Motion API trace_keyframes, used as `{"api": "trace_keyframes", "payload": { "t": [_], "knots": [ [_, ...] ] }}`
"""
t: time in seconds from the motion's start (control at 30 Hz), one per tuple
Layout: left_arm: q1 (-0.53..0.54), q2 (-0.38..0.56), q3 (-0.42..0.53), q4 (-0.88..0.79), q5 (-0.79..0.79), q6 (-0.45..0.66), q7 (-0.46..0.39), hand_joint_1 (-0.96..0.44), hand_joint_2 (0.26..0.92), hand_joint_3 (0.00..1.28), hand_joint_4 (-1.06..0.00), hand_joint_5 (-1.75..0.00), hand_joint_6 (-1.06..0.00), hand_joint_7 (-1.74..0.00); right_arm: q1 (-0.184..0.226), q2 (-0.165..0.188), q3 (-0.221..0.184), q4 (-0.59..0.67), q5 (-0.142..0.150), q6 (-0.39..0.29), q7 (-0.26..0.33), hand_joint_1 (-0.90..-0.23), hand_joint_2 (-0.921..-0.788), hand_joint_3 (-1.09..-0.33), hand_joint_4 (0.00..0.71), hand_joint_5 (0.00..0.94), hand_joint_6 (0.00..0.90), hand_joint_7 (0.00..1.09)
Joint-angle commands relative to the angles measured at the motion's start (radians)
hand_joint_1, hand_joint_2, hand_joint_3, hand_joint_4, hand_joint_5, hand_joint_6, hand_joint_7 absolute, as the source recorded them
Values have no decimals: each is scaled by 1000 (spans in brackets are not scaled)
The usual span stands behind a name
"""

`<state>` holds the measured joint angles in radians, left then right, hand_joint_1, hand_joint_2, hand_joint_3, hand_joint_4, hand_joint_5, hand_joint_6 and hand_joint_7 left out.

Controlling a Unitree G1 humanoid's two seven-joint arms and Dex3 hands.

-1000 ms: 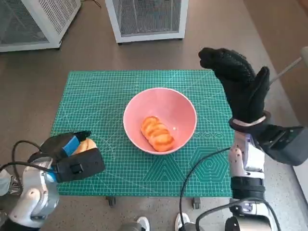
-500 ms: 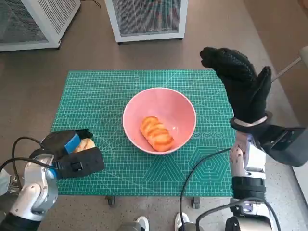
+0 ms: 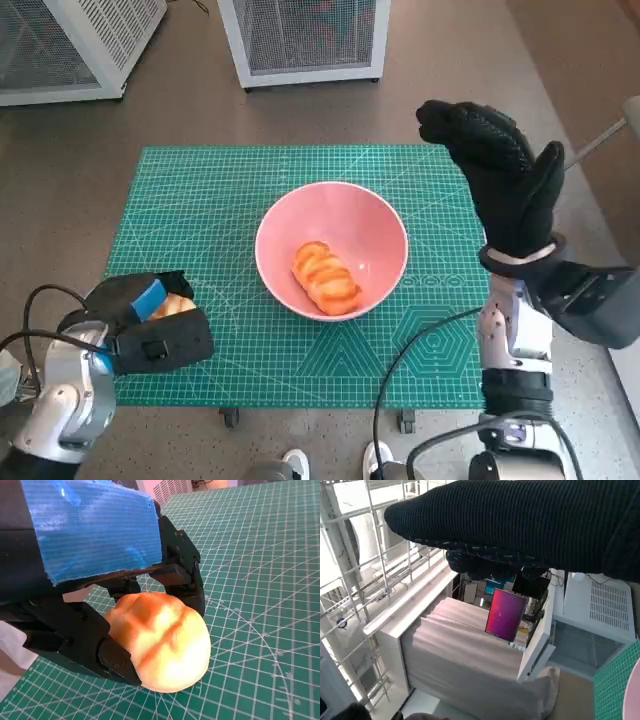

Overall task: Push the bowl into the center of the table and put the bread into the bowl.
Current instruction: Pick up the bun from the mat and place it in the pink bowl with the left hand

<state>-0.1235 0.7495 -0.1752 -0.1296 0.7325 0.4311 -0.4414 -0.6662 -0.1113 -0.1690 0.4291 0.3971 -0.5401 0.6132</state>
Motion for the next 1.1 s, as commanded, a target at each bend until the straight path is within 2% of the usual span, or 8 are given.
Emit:
{"api": "trace_keyframes", "payload": {
  "t": [0.03, 0.3, 0.6, 0.8, 1.1],
  "knots": [
    [9, 20, 52, -88, -16, 7, -30, 3, 918, 37, -750, -1129, -647, -1114, 18, -4, 2, 2, -1, 9, 2, -621, -921, -686, 186, 1, 56, 365],
    [-20, 17, 137, -253, -30, 38, -88, 3, 920, 57, -727, -1147, -613, -1155, 15, -4, 4, 6, -3, 11, 2, -622, -921, -687, 186, 1, 55, 360],
    [-112, -32, 182, -381, -46, 14, -48, 3, 907, 12, -821, -1028, -680, -1103, 13, 2, 11, 7, -9, 12, -4, -621, -921, -689, 186, 1, 56, 358],
    [-186, -84, 164, -389, -49, -42, 17, 3, 894, 2, -865, -995, -716, -1048, 16, 7, 17, 0, -9, 17, -9, -622, -921, -691, 185, 0, 54, 358],
    [-311, -196, 69, -348, -40, -144, 101, 3, 889, 0, -883, -997, -726, -1017, 23, 13, 23, -6, -8, 24, -10, -639, -921, -690, 184, 0, 53, 361]
  ]
}}
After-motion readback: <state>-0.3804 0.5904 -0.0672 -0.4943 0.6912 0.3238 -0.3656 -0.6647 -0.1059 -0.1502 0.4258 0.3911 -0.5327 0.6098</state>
